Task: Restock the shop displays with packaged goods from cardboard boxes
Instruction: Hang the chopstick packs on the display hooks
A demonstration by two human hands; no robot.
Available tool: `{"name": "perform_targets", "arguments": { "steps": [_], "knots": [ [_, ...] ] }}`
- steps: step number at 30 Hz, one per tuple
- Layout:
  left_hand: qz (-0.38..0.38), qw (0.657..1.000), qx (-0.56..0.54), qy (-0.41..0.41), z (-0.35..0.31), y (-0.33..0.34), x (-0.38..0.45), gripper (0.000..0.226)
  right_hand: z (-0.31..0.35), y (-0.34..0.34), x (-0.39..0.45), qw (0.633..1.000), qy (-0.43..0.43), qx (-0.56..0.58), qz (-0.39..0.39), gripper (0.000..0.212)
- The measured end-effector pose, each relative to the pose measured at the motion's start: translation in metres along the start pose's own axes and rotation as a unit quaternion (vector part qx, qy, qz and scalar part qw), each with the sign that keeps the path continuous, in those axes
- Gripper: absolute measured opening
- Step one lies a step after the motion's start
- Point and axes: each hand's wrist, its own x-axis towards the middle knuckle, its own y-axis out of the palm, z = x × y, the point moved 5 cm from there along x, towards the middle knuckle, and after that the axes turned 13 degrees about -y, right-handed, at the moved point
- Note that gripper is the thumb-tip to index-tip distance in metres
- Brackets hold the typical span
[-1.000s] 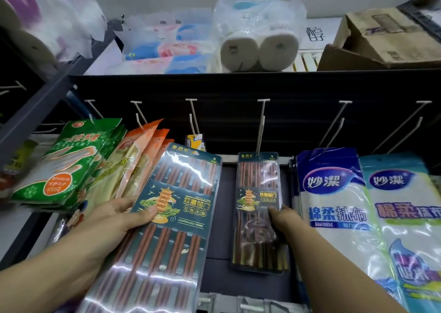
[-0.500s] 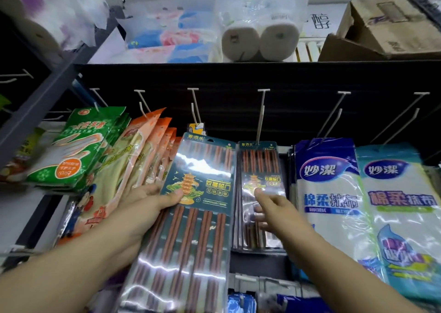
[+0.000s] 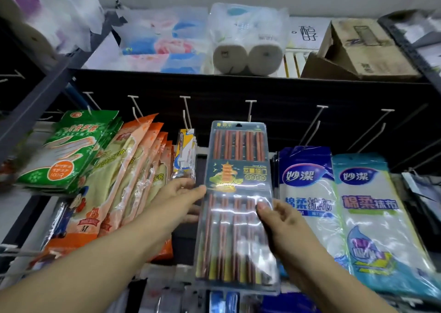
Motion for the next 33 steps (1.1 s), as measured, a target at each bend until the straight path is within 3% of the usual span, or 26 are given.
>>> {"name": "perform_targets", "arguments": {
  "steps": [4,8,11,24,33],
  "knots": [
    [-0.056,0.993,0.101,0.023,-0.001,-0.029,-0.002,0.017,0.024,-0.019,0.025,0.999,-0.034,-0.022,-0.027,0.022],
    [-0.088,0.979,0.181,0.025,0.006,-0.058,-0.006,0.002,0.036,-0.023,0.049,0.999,-0.003,-0.03,-0.04,0.023],
    [-0.105,0.973,0.206,0.019,0.009,-0.073,-0.008,0.003,0.035,-0.021,0.059,0.999,0.008,-0.029,-0.042,0.023],
    [-0.113,0.974,0.196,0.019,0.014,-0.09,-0.013,0.008,0.028,-0.014,0.069,0.996,0.013,-0.051,-0.071,0.038],
    [-0.106,0.975,0.192,0.022,0.02,-0.084,-0.015,0.011,0.012,-0.02,0.074,0.995,0.03,-0.064,-0.076,0.029]
  ]
}}
